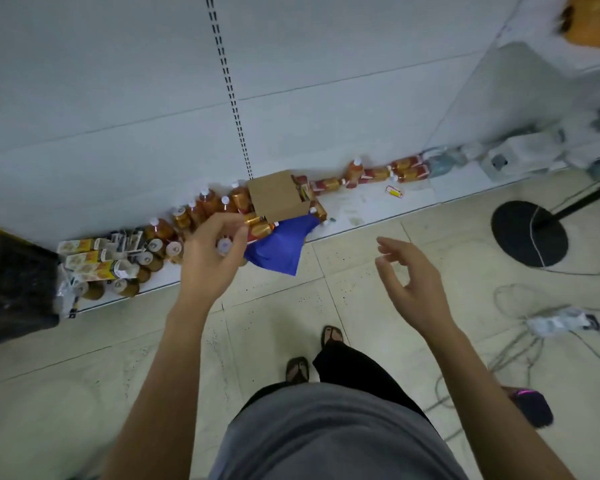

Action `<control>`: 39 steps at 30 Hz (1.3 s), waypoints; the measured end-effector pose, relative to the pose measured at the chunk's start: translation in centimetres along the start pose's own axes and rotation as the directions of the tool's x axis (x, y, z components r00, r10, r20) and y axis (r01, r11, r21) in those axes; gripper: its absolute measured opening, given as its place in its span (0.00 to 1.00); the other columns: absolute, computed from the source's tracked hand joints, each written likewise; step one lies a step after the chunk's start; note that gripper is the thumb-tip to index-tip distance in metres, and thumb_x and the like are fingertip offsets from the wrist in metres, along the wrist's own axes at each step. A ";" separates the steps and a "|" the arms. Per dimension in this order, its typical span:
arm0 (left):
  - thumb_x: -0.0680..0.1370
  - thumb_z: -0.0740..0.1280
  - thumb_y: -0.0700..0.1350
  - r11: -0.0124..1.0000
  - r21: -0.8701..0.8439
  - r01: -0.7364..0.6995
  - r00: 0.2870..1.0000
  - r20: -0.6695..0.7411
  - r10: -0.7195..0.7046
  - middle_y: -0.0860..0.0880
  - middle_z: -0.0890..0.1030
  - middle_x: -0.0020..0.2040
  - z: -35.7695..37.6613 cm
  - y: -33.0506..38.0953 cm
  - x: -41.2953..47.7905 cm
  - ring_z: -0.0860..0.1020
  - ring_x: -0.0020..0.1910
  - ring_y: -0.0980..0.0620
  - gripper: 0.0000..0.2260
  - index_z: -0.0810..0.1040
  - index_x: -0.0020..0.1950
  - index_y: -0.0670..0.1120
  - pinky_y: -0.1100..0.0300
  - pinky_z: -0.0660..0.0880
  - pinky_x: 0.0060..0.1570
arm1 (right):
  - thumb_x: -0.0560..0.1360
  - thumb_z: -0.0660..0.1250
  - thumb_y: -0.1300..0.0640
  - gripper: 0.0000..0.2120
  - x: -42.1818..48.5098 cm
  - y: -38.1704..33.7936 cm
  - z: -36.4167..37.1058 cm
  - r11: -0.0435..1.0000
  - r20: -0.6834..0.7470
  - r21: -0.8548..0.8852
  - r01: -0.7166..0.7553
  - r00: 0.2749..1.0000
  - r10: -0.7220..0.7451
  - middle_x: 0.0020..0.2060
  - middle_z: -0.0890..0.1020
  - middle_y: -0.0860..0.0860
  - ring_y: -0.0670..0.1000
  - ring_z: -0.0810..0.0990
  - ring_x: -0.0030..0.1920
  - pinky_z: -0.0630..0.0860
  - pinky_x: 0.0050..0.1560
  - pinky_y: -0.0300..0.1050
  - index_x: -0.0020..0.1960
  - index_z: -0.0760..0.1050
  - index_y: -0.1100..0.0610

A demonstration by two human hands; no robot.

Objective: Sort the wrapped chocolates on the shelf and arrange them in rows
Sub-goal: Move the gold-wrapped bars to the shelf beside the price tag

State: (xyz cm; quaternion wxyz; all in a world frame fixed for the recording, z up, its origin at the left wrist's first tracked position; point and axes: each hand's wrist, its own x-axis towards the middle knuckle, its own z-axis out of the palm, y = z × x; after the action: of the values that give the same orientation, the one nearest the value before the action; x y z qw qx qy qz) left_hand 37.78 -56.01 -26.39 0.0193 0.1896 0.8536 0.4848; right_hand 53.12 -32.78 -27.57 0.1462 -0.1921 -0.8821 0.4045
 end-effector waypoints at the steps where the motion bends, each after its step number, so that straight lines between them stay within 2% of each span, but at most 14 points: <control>1: 0.78 0.63 0.42 1.000 0.015 0.007 1.000 0.023 -0.007 0.59 0.78 0.42 1.0 -0.1 0.1 0.79 0.42 0.54 0.05 0.76 0.52 0.47 0.60 0.77 0.44 | 0.75 0.61 0.50 0.17 -1.0 0.8 -0.4 0.999 0.010 -0.034 -0.033 0.999 0.033 0.49 0.78 0.45 0.45 0.77 0.48 0.71 0.49 0.36 0.61 0.73 0.53; 3: 0.78 0.63 0.41 0.999 0.036 0.004 0.998 0.067 -0.007 0.56 0.79 0.44 3.2 0.3 0.5 0.78 0.44 0.58 0.05 0.76 0.51 0.49 0.68 0.74 0.44 | 0.76 0.63 0.53 0.15 -2.7 2.5 -1.4 0.990 0.006 -0.094 -0.105 0.994 0.106 0.50 0.78 0.46 0.46 0.77 0.48 0.73 0.49 0.43 0.62 0.73 0.54; 8: 0.78 0.63 0.42 0.999 0.022 -0.031 0.971 0.238 0.025 0.53 0.79 0.46 10.1 3.2 2.2 0.78 0.46 0.56 0.07 0.77 0.54 0.44 0.63 0.73 0.49 | 0.76 0.63 0.56 0.15 -5.9 6.4 -5.0 0.946 -0.098 -0.145 -0.290 0.956 0.278 0.51 0.79 0.50 0.47 0.76 0.48 0.70 0.48 0.41 0.63 0.73 0.55; 11: 0.78 0.62 0.44 0.993 0.023 -0.119 0.923 0.370 0.102 0.54 0.78 0.48 15.4 6.0 3.6 0.76 0.47 0.58 0.09 0.77 0.55 0.44 0.72 0.69 0.48 | 0.76 0.64 0.56 0.15 -7.1 8.7 -7.9 0.914 -0.201 -0.112 -0.391 0.909 0.364 0.51 0.79 0.51 0.48 0.76 0.49 0.70 0.49 0.42 0.63 0.72 0.55; 14: 0.77 0.62 0.46 0.986 -0.072 -0.149 0.865 0.474 0.165 0.54 0.78 0.49 21.5 9.6 5.1 0.77 0.46 0.58 0.07 0.76 0.53 0.48 0.68 0.73 0.48 | 0.76 0.63 0.55 0.16 -7.5 11.3 -11.4 0.879 -0.305 -0.062 -0.473 0.847 0.434 0.51 0.78 0.48 0.47 0.76 0.50 0.72 0.51 0.44 0.63 0.71 0.53; 17: 0.77 0.63 0.43 0.962 -0.107 -0.252 0.830 0.487 0.271 0.54 0.77 0.49 27.5 14.3 6.1 0.75 0.43 0.65 0.06 0.77 0.53 0.46 0.73 0.70 0.45 | 0.76 0.62 0.54 0.16 -7.0 14.0 -15.7 0.853 -0.399 -0.003 -0.523 0.783 0.478 0.51 0.76 0.45 0.45 0.75 0.50 0.70 0.51 0.42 0.63 0.71 0.51; 19: 0.77 0.64 0.42 0.941 -0.123 -0.315 0.796 0.506 0.333 0.54 0.77 0.49 31.4 17.8 6.7 0.75 0.42 0.64 0.07 0.77 0.53 0.45 0.71 0.70 0.46 | 0.76 0.62 0.54 0.16 -6.3 15.8 -19.0 0.847 -0.456 0.023 -0.531 0.748 0.482 0.51 0.77 0.45 0.45 0.75 0.50 0.69 0.51 0.41 0.63 0.71 0.52; 22: 0.76 0.64 0.43 0.899 -0.158 -0.408 0.716 0.555 0.423 0.54 0.77 0.47 36.8 22.5 7.5 0.77 0.44 0.57 0.07 0.77 0.52 0.45 0.64 0.71 0.47 | 0.76 0.63 0.54 0.15 -5.7 18.7 -23.7 0.834 -0.521 0.041 -0.550 0.700 0.488 0.51 0.77 0.46 0.45 0.76 0.50 0.69 0.51 0.41 0.63 0.72 0.52; 28: 0.77 0.64 0.41 0.861 -0.193 -0.470 0.654 0.580 0.486 0.52 0.78 0.48 46.8 31.0 9.0 0.75 0.46 0.55 0.07 0.77 0.53 0.43 0.70 0.69 0.45 | 0.76 0.63 0.55 0.15 -3.9 25.2 -32.6 0.825 -0.637 0.054 -0.562 0.617 0.462 0.51 0.77 0.44 0.47 0.77 0.49 0.73 0.51 0.46 0.62 0.72 0.53; 31: 0.77 0.64 0.41 0.842 -0.230 -0.487 0.616 0.593 0.518 0.51 0.78 0.48 50.8 34.7 10.6 0.75 0.46 0.56 0.07 0.77 0.53 0.44 0.65 0.71 0.47 | 0.76 0.61 0.52 0.16 -1.9 27.8 -36.3 0.823 -0.676 0.080 -0.562 0.577 0.459 0.51 0.76 0.43 0.46 0.77 0.49 0.74 0.51 0.45 0.62 0.72 0.52; 33: 0.77 0.64 0.42 0.820 -0.252 -0.514 0.604 0.572 0.555 0.50 0.79 0.49 53.4 36.9 12.5 0.76 0.47 0.56 0.07 0.77 0.53 0.44 0.66 0.70 0.49 | 0.75 0.60 0.50 0.18 0.2 29.4 -38.6 0.828 -0.689 0.071 -0.556 0.573 0.443 0.51 0.77 0.44 0.46 0.77 0.49 0.74 0.50 0.46 0.63 0.72 0.53; 36: 0.77 0.63 0.43 0.768 -0.257 -0.587 0.566 0.548 0.616 0.50 0.79 0.49 57.6 40.1 16.1 0.75 0.47 0.59 0.08 0.77 0.54 0.44 0.78 0.65 0.47 | 0.75 0.60 0.50 0.18 4.7 31.8 -42.2 0.849 -0.706 0.043 -0.526 0.585 0.398 0.51 0.77 0.47 0.48 0.77 0.50 0.75 0.50 0.46 0.63 0.72 0.54; 37: 0.77 0.63 0.44 0.754 -0.259 -0.604 0.555 0.542 0.631 0.50 0.79 0.50 58.9 41.1 17.5 0.74 0.46 0.60 0.08 0.77 0.54 0.44 0.79 0.65 0.46 | 0.75 0.60 0.51 0.18 6.5 32.5 -43.3 0.858 -0.709 0.034 -0.513 0.593 0.382 0.51 0.77 0.48 0.48 0.77 0.50 0.75 0.50 0.46 0.63 0.72 0.54; 39: 0.77 0.62 0.45 0.727 -0.263 -0.634 0.548 0.511 0.662 0.49 0.79 0.50 60.8 43.0 20.7 0.74 0.46 0.59 0.09 0.77 0.54 0.44 0.73 0.68 0.47 | 0.76 0.61 0.53 0.18 10.3 33.6 -45.7 0.873 -0.707 -0.011 -0.487 0.621 0.338 0.52 0.78 0.50 0.49 0.77 0.50 0.74 0.50 0.44 0.64 0.72 0.55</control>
State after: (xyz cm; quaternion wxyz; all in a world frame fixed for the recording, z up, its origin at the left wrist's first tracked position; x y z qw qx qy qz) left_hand 44.89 20.65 -19.52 0.0995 0.6266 0.6634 0.3967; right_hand 70.37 22.10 -23.63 0.3439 -0.5395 -0.7317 0.2353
